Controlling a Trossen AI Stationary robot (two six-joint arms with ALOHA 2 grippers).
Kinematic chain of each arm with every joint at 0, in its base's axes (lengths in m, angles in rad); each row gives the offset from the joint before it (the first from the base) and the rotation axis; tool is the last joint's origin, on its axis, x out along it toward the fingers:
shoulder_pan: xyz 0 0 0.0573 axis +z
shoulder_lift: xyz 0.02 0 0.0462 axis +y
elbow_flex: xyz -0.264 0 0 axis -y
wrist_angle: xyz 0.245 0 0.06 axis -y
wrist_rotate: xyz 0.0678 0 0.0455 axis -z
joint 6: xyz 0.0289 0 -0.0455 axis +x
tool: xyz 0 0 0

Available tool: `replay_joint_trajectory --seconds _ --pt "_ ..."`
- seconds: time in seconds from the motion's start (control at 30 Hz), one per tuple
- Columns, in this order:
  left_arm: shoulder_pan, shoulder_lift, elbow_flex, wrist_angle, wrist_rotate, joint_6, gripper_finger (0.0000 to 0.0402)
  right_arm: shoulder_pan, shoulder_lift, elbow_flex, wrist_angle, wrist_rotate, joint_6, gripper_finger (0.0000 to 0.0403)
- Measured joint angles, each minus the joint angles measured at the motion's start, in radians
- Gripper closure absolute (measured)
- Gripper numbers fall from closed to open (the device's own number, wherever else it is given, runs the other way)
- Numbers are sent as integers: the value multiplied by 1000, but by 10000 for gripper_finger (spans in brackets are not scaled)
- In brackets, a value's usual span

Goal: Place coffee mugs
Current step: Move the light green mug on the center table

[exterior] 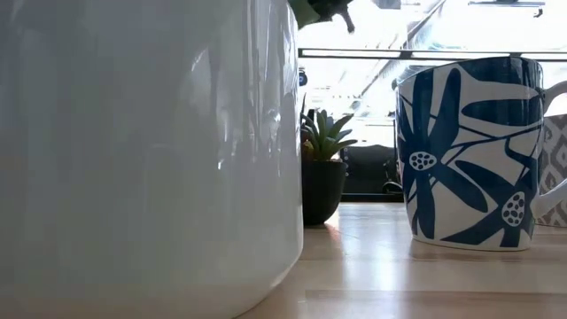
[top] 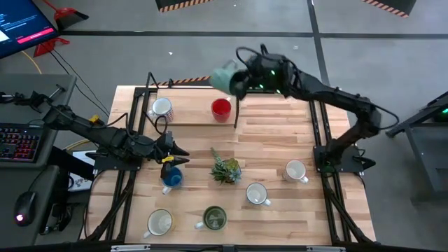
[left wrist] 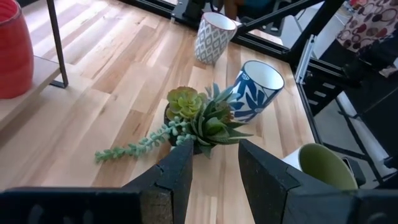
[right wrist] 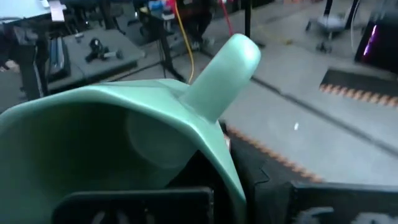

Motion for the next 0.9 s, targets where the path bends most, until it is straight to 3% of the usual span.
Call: replay_joint_trajectory --seconds 0.43,0.53,0.9 --pt "0 0 0 0 0 0 282 -40 448 704 -219 -23 -175 403" --pt "0 0 0 1 -1 0 282 -62 459 646 -134 -51 -179 403" --pt "0 0 0 0 -1 26 282 -128 493 606 -160 -165 -201 403"
